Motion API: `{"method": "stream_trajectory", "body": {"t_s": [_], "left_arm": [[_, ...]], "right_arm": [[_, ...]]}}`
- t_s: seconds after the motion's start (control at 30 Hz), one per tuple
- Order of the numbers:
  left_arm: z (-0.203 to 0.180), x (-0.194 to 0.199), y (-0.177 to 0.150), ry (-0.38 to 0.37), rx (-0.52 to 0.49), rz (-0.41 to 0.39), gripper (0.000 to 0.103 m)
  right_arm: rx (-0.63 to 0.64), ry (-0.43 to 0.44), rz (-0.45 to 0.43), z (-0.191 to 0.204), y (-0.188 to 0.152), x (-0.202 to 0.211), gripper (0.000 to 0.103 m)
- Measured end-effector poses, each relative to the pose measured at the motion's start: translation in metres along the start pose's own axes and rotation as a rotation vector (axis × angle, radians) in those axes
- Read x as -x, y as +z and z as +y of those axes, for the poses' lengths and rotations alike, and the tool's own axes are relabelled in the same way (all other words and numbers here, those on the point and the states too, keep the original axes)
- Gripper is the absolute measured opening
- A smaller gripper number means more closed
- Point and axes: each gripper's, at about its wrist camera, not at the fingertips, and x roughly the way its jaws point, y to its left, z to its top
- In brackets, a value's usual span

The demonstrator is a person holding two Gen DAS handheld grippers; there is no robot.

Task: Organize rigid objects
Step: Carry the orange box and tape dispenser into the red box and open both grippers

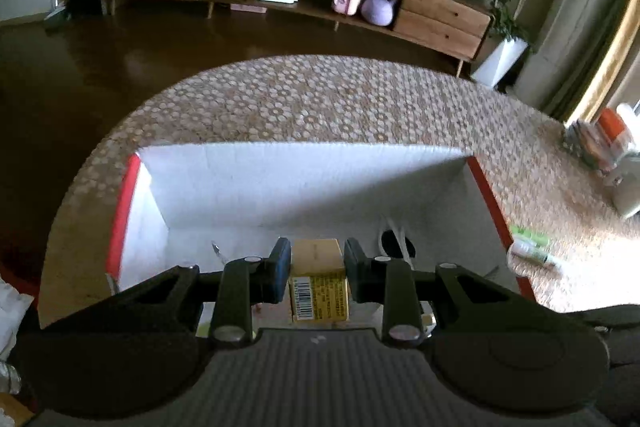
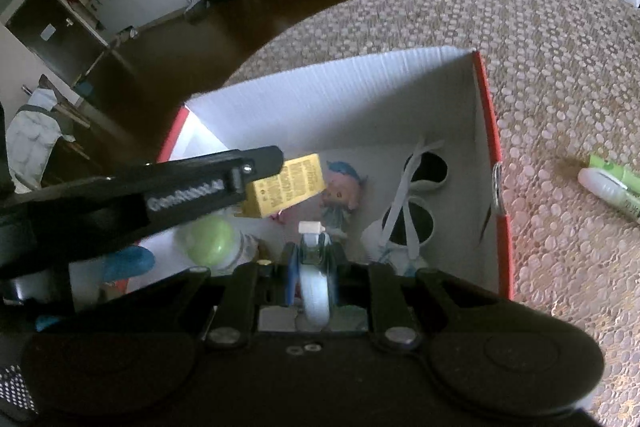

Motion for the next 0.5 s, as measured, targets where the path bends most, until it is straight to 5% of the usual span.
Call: {"method": "stream_trajectory", "body": {"t_s": [0.2, 0.5], "left_arm": [[-0.004, -0.012, -0.011, -0.004, -0.012, 0.033, 0.028], [-0.003, -0.013, -0.022, -0.008, -0.006, 0.091, 0.029]], "right_arm": [[-0.006, -0.023, 0.027, -0.003, 0.0, -0.005, 0.015], [0.041, -0.07, 0.044, 0.001, -0.007, -0.002, 0.028]]}}
